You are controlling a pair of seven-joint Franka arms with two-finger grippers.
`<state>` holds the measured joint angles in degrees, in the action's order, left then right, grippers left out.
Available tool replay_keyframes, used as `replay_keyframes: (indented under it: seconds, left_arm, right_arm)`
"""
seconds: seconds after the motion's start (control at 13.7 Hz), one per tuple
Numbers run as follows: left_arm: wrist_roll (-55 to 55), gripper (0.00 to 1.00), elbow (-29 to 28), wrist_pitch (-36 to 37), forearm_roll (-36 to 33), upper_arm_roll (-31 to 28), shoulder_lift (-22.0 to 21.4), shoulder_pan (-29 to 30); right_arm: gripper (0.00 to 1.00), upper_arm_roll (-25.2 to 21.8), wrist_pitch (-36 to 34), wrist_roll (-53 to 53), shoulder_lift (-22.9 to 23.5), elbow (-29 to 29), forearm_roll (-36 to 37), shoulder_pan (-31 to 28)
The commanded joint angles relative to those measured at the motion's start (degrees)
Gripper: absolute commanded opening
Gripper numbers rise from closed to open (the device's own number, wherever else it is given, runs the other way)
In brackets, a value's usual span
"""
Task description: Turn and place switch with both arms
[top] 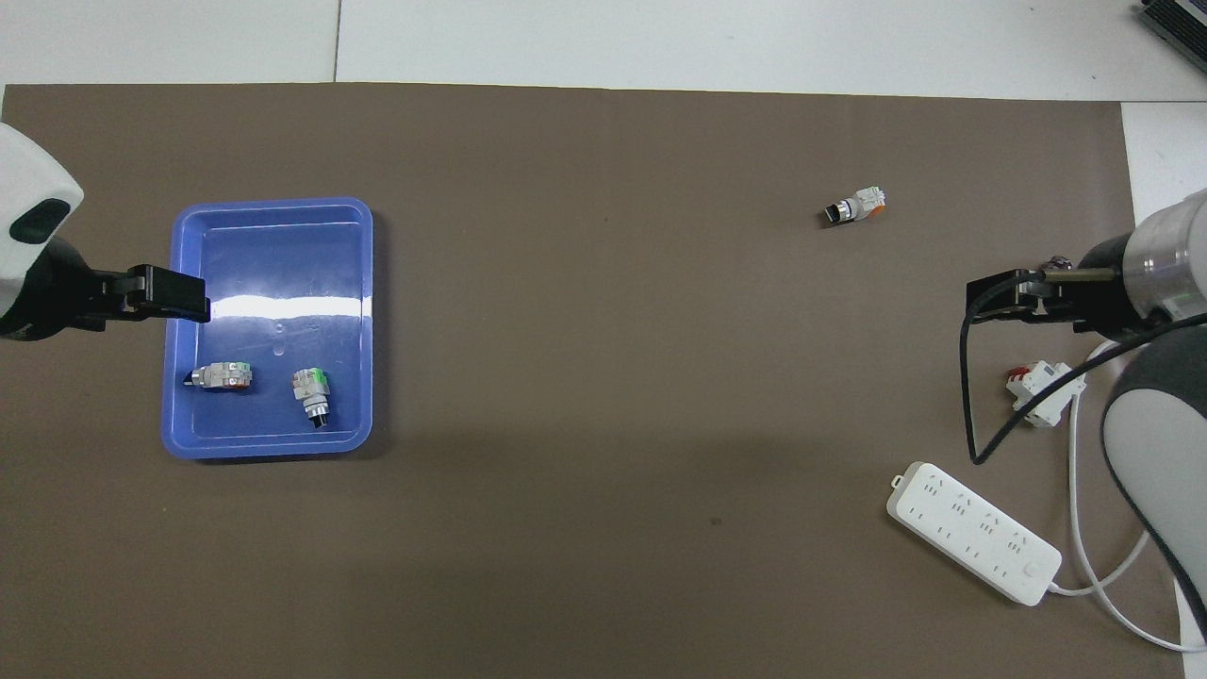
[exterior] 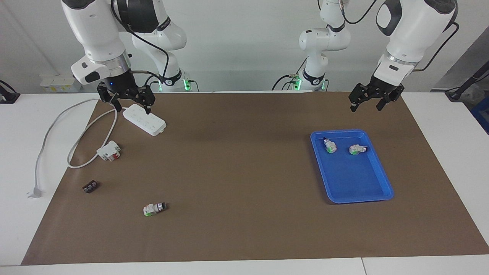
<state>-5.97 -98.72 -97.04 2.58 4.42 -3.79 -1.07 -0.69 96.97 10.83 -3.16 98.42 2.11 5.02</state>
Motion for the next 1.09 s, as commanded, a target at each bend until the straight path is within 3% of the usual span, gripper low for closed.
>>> replay_keyframes:
  seconds: [0.0,0.22,1.02]
  left_arm:
    - [0.8,1.00,-1.2,-0.9,0.7,-0.3,-0.7,-0.2]
    - [0.8,1.00,-1.1,-0.2,0.1,-0.2,-0.7,-0.2]
    - [1.2,0.99,-1.1,0.7,-2.5,0.2,-0.7,-0.4]
  right_arm:
    - [1.00,-1.0,-1.3,-1.0,0.2,-0.8,0.3,0.5]
    - [1.00,-1.0,-1.2,-1.0,0.2,-0.7,-3.1,-0.4]
    - [1.00,-0.6,-1.4,-1.5,0.4,-0.7,-1.9,-0.4]
